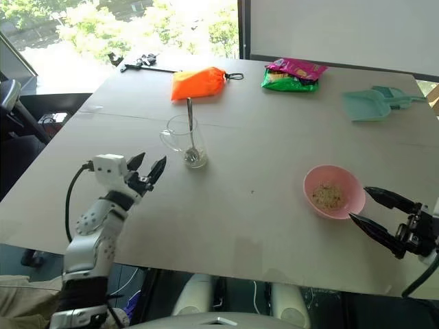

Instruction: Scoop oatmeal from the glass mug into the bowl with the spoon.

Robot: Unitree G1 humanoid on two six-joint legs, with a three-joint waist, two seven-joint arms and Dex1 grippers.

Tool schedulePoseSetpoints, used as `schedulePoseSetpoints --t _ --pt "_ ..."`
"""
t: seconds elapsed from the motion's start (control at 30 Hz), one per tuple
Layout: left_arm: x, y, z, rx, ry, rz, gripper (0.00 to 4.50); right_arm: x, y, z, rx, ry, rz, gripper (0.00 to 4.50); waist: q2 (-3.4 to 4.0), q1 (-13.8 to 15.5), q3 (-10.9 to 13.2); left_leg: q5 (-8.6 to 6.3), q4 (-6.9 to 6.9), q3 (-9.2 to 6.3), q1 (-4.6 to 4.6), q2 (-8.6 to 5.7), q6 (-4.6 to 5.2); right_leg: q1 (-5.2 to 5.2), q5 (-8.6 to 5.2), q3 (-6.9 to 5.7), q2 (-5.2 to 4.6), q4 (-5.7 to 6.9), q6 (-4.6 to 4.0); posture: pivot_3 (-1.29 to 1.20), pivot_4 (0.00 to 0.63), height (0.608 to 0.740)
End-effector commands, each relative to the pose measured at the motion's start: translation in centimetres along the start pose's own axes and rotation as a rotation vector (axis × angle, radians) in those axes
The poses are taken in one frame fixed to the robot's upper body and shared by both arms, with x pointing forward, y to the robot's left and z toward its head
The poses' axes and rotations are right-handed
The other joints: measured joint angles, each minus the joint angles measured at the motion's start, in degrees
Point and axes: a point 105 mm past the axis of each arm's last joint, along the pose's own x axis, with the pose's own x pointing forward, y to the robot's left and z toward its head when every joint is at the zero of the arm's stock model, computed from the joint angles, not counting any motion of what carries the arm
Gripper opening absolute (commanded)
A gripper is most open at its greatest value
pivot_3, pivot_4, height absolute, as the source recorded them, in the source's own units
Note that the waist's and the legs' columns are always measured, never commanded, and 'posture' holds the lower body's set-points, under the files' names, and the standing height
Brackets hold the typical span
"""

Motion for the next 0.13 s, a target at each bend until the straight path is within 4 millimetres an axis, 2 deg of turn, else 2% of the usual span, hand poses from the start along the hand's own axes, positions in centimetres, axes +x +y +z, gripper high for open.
schedulePoseSetpoints --t 0.03,0.13 --pt "-2.1 -0.7 2.8 0.026 -0.025 -0.107 3.22 -1.5 -1.4 0.2 -0.055 0.037 -0.068 3.43 0.0 -0.1 0.0 0.0 0.01 0.0 0.02 0.01 0.0 0.0 -0.01 0.0 0.0 0.0 0.0 0.0 0.15 0.74" --pt "-4.4 -0.2 3.2 0.044 0.038 -0.158 3.22 -2.6 -2.6 -0.7 -0.058 0.096 -0.123 3.43 0.05 0.0 0.0 0.0 0.0 0.08 0.13 0.08 -0.01 0.0 -0.05 0.06 -0.08 0.03 0.05 0.0 0.15 0.74"
